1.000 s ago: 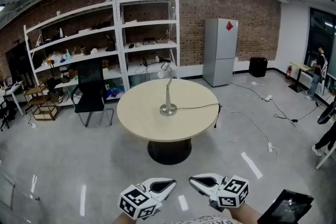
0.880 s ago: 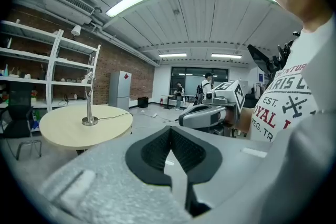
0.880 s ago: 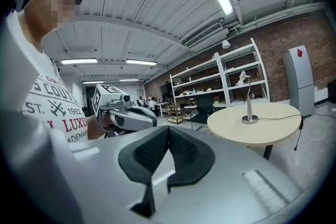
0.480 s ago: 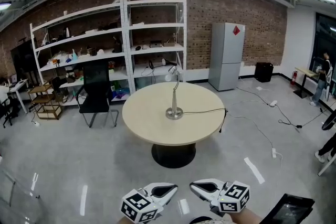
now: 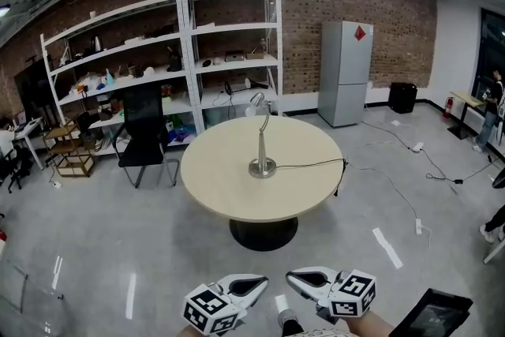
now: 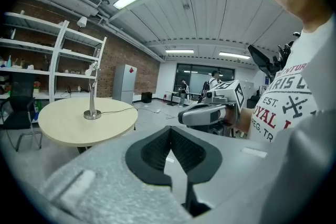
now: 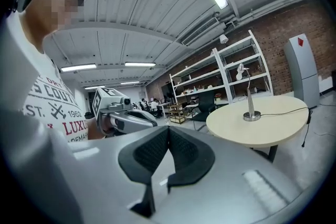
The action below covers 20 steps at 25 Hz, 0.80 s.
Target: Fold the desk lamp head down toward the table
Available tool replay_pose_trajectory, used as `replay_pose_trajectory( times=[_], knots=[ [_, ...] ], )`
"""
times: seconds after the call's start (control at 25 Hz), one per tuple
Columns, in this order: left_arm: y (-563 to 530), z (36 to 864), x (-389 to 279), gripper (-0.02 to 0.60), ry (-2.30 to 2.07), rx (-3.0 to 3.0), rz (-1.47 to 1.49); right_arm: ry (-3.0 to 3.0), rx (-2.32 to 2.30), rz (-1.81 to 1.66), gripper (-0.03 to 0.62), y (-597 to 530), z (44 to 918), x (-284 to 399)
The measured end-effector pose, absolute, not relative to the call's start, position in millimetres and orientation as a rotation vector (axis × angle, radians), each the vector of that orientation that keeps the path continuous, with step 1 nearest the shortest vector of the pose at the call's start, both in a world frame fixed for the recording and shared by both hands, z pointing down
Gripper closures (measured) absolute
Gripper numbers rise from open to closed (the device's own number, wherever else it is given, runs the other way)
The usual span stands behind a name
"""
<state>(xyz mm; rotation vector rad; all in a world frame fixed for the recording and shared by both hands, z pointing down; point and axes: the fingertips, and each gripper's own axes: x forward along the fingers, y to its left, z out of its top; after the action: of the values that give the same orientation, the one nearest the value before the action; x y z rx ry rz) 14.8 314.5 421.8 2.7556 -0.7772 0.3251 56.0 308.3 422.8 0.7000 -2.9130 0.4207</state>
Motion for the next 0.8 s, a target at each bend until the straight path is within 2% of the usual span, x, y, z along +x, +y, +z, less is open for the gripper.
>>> replay_pose_trajectory(
  times=[0.36, 0.8],
  knots=[
    [209, 454, 45, 0.581, -0.795, 2.684, 0.352, -2.902, 0.678, 0.489, 0.588, 201, 450, 87],
    [79, 448, 72, 0.581, -0.864, 2.649, 0.360, -2.917, 0.642, 0.492, 0.588, 69, 441, 120]
  ],
)
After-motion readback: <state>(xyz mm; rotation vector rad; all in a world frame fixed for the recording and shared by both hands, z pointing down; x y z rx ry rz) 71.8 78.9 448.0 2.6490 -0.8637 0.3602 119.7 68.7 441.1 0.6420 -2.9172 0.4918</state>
